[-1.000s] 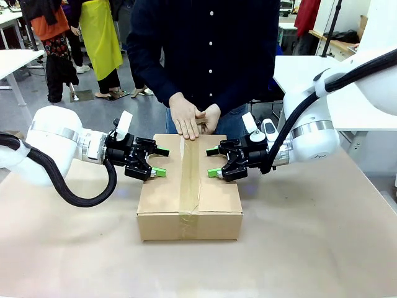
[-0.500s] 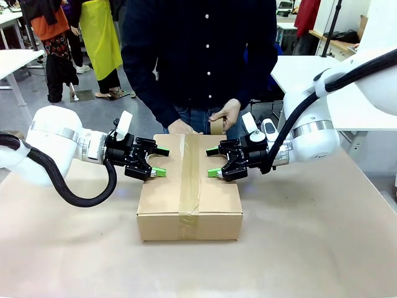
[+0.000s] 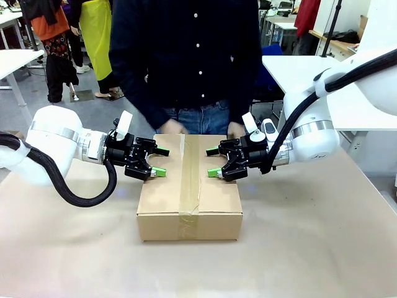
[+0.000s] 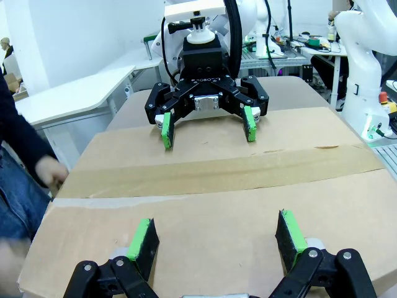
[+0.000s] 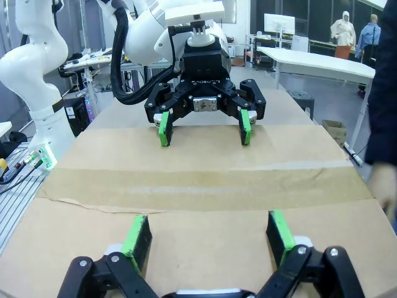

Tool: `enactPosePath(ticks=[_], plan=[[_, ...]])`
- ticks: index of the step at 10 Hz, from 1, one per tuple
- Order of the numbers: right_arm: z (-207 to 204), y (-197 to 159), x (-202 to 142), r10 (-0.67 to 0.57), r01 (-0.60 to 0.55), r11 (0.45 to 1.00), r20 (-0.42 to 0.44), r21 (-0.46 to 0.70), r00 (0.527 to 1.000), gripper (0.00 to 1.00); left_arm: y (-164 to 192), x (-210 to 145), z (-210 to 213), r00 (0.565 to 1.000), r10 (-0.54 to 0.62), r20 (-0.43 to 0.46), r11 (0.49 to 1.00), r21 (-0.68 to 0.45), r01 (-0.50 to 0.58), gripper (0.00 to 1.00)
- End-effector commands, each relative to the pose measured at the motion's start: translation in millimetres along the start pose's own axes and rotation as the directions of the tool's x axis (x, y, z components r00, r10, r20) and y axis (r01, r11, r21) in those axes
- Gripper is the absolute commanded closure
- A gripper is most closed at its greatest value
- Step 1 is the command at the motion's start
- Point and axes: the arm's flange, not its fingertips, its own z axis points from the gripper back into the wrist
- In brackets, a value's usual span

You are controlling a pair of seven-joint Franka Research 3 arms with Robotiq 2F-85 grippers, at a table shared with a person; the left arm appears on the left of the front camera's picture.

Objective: Pack the gift set into the box.
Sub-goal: Press and hold the closed box until the human finishes sealing it.

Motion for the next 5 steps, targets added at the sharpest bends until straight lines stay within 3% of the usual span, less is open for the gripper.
enactPosePath(ticks=[1,3,4,5], plan=[[-1,1,-2,0.013,-0.013,1.0,0.004,-0.012,1.0,0.0,-2,-2,0,1.0,-0.021,0.005,1.0,-0.003,0.022,0.0],[0,0,0,0.0,0.0,1.0,0.0,0.0,1.0,0.0,0,0,0,1.0,0.0,0.0,1.0,0.0,0.0,0.0],[47,17,33,-0.006,0.008,1.0,0.087,-0.021,0.996,0.0,-10,32,44,0.994,0.039,0.1,0.999,-0.03,-0.036,0.0],[134,42,48,-0.106,0.119,0.983,0.1,-0.137,0.989,0.0,-28,50,122,0.972,0.122,0.199,0.992,-0.013,-0.122,0.0]])
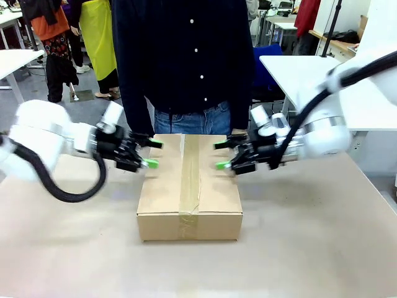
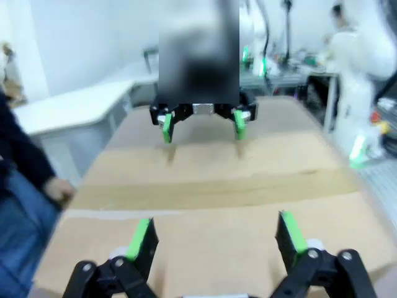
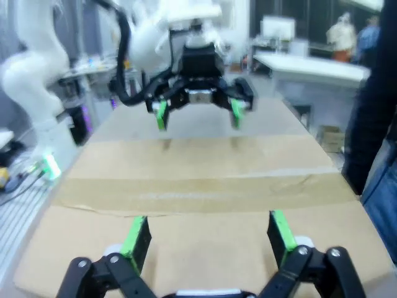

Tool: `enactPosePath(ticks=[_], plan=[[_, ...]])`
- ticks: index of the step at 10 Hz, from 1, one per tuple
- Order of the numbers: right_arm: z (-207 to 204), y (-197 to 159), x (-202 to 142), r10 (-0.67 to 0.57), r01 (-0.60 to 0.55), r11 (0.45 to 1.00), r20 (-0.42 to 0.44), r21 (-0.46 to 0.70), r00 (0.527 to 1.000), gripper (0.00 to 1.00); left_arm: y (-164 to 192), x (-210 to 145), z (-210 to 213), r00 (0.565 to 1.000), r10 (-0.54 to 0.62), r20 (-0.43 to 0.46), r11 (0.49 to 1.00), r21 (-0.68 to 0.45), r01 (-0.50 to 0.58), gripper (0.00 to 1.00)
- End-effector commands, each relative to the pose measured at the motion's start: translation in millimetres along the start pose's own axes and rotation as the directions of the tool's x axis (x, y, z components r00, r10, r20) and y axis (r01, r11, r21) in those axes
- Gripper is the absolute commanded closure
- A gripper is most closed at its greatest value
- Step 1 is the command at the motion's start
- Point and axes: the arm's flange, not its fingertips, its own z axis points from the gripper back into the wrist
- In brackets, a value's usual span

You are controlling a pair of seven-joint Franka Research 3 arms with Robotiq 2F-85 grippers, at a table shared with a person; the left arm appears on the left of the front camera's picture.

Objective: Pack the gift set into the box.
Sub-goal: Press and hold the closed box until the human finishes sealing it.

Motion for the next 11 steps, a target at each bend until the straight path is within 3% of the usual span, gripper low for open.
enactPosePath(ticks=[1,2,3,4,5,6,11], plan=[[149,45,23,-0.145,0.155,0.975,0.075,-0.161,0.987,0.0,-41,31,131,0.979,0.111,0.169,0.988,0.085,-0.127,0.0],[200,57,7,-0.2,0.24,0.926,0.16,-0.291,0.967,0.0,-54,18,178,0.964,0.132,0.232,0.973,0.156,-0.171,0.0],[241,70,-14,-0.235,0.291,0.889,0.196,-0.352,0.952,0.0,-65,-3,213,0.961,0.139,0.239,0.953,0.23,-0.196,0.0],[274,80,-33,-0.189,0.293,0.869,0.279,-0.399,0.942,0.0,-75,-29,241,0.955,0.146,0.259,0.917,0.327,-0.229,0.0],[289,80,-49,-0.178,0.358,0.775,0.363,-0.521,0.914,0.0,-82,-53,257,0.937,0.126,0.326,0.881,0.397,-0.257,0.0],[261,87,-19,-0.209,0.272,0.885,0.201,-0.377,0.957,0.0,-83,-1,241,0.959,0.141,0.244,0.944,0.257,-0.204,0.0],[261,87,-19,-0.209,0.272,0.885,0.201,-0.377,0.957,0.0,-83,-1,241,0.959,0.141,0.244,0.944,0.257,-0.204,0.0]])
